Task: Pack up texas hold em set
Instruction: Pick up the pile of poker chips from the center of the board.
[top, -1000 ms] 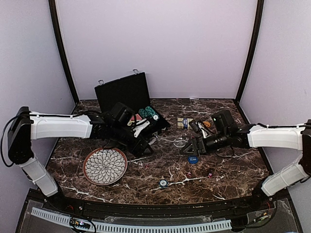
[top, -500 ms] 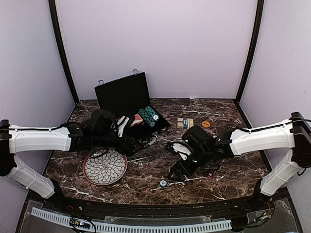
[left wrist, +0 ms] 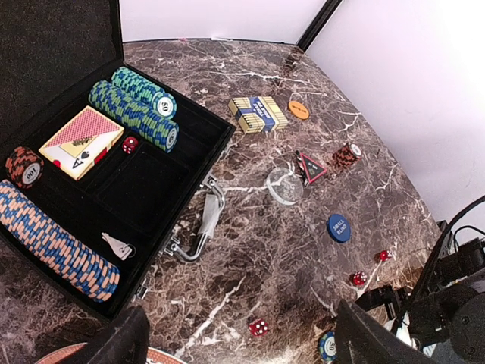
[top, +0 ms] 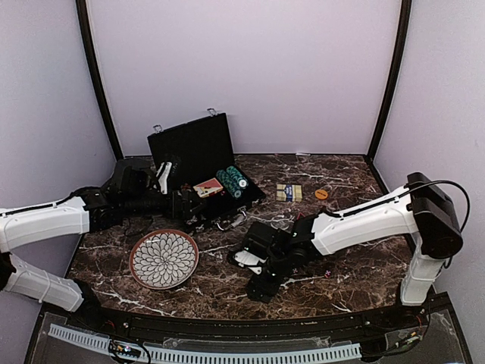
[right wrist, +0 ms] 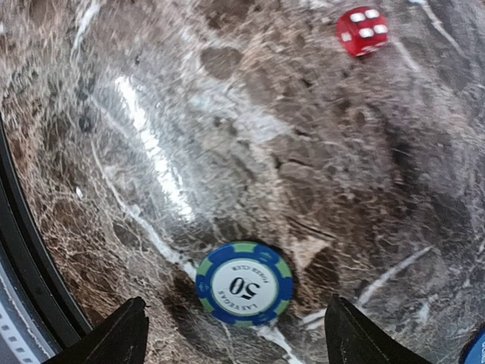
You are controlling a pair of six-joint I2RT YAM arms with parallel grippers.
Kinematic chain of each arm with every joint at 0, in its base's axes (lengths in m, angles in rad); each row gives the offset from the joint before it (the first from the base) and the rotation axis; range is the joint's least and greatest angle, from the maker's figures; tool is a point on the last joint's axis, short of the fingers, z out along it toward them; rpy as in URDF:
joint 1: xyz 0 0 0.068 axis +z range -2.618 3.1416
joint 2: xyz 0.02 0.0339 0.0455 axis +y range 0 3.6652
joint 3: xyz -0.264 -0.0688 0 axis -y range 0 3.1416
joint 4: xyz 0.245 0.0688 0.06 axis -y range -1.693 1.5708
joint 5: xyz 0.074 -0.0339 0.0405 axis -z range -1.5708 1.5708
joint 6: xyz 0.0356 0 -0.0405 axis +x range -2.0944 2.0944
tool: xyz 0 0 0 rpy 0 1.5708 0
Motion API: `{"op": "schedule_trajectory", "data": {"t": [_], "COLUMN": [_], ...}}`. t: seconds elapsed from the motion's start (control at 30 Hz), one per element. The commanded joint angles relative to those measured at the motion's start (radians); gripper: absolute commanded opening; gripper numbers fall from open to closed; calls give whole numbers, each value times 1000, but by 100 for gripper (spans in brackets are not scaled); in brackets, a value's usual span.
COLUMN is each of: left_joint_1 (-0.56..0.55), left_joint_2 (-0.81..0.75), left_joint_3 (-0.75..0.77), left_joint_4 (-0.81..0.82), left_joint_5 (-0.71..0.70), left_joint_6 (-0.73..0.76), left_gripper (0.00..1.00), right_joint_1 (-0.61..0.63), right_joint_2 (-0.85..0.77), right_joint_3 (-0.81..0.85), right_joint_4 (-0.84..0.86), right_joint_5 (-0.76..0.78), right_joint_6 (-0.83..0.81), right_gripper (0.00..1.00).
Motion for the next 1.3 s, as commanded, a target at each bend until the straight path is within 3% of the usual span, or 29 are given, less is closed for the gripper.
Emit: {"op": "schedule_trajectory", "data": {"t": [0.0, 0.23, 0.63, 1.27], "left_joint_1": [7, 11, 11, 12], "left_joint_2": [-26, -12, 11, 23], "left_joint_3": [-33, -37, -28, -23], "left_joint_4": [13, 27, 32, 23], "left_joint_5": [24, 37, 62, 64], "left_joint_6": [-12, -16, -13, -1], "left_gripper": [87, 87, 87, 88], "right_joint_1": [26, 35, 36, 33], "right_joint_2": [42, 70, 100, 18], "right_joint_3": [50, 44, 37, 21], "right_joint_4": [-55, -56, -17, -19], "right_joint_5": [57, 73, 70, 75], "right_joint_6": [-44, -42, -33, -34], "right_gripper": [78, 60, 53, 30]}}
